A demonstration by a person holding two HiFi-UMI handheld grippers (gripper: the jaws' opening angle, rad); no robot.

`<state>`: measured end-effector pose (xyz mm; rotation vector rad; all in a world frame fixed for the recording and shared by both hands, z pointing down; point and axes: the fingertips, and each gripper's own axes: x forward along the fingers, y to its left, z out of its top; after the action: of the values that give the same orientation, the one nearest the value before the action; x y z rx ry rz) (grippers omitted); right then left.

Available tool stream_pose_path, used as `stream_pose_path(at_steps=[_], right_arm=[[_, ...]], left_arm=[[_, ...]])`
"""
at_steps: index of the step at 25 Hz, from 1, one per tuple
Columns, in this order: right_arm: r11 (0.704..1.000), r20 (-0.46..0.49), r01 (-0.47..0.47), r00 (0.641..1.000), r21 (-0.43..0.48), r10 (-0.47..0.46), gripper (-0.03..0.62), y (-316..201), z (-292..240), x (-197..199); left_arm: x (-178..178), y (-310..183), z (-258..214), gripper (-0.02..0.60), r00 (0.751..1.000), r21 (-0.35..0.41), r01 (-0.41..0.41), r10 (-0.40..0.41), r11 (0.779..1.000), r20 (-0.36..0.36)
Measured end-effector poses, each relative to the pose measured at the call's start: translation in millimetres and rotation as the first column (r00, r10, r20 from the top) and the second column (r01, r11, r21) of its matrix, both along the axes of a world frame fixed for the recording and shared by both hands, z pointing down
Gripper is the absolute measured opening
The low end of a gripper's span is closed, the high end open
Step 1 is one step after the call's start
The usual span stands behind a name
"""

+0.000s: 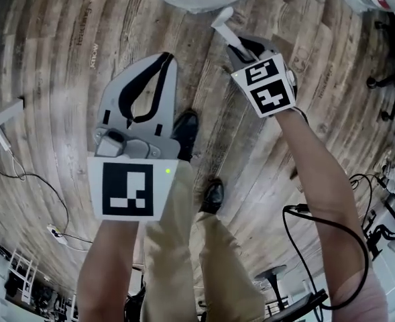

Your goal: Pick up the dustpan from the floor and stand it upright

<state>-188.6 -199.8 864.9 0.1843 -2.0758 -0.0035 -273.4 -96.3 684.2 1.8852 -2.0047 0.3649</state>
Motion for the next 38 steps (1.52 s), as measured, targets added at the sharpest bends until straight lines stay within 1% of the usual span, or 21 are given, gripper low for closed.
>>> stream_pose_path(at_steps=[3,5,9,11,14,16,19,22,25,29,33,36,38], right_arm=[[1.000,0.047,-0.015,0.999,0.010,0.015,0.104,5.7,-53.4,18.6],[0.999,0.075,-0.028,0.997,0.024,0.026,0.104,5.4,-90.4,31.7],[0.997,0.129,-0.057,0.990,0.058,0.049,0.106,-0.6,-168.8,61.7],[0.995,0.156,-0.069,0.986,0.074,0.056,0.106,-0.8,-207.8,77.5],[0.990,0.203,-0.094,0.977,0.105,0.071,0.107,-2.2,-261.4,97.8],[0.984,0.227,-0.127,0.969,0.127,0.095,0.109,-6.8,-296.1,113.7],[0.972,0.252,-0.183,0.957,0.145,0.142,0.110,-7.0,-342.8,145.1],[0.960,0.281,-0.231,0.942,0.157,0.181,0.112,-4.6,-380.7,180.7],[0.940,0.310,-0.287,0.924,0.182,0.223,0.113,-5.6,-418.0,222.9],[0.906,0.348,-0.368,0.894,0.208,0.283,0.112,-8.9,-460.9,285.1],[0.869,0.383,-0.446,0.857,0.213,0.346,0.115,-1.7,-489.7,351.6],[0.837,0.406,-0.504,0.825,0.212,0.393,0.117,10.0,-504.1,398.7],[0.810,0.417,-0.545,0.801,0.215,0.429,0.120,17.3,-513.4,429.5]], left_arm=[[6.8,-3.7,-42.8,0.014,0.998,0.051,0.031,-0.029,0.998,-0.053],[12.8,-11.4,-74.6,0.014,0.998,0.086,0.020,-0.015,0.996,-0.059],[37.9,-29.5,-145.5,0.014,0.998,0.160,-0.044,0.049,0.986,-0.026],[54.9,-34.0,-178.4,0.014,0.997,0.182,-0.076,0.081,0.980,-0.020],[78.8,-40.4,-221.4,0.014,0.991,0.201,-0.127,0.131,0.971,-0.009],[95.0,-47.1,-248.2,0.014,0.987,0.216,-0.155,0.161,0.964,-0.010],[120.4,-47.8,-286.0,0.014,0.979,0.231,-0.192,0.203,0.954,-0.025],[142.7,-43.0,-320.0,0.014,0.970,0.238,-0.235,0.244,0.942,-0.006],[169.9,-41.2,-351.6,0.015,0.959,0.233,-0.281,0.283,0.931,0.026],[197.8,-34.1,-393.2,0.015,0.952,0.253,-0.307,0.295,0.918,0.084],[232.5,-24.7,-423.1,0.014,0.950,0.268,-0.310,0.306,0.912,0.059],[262.0,-21.6,-440.5,0.014,0.939,0.272,-0.341,0.339,0.900,0.058],[281.5,-22.0,-453.4,0.014,0.929,0.278,-0.367,0.364,0.888,0.063]])
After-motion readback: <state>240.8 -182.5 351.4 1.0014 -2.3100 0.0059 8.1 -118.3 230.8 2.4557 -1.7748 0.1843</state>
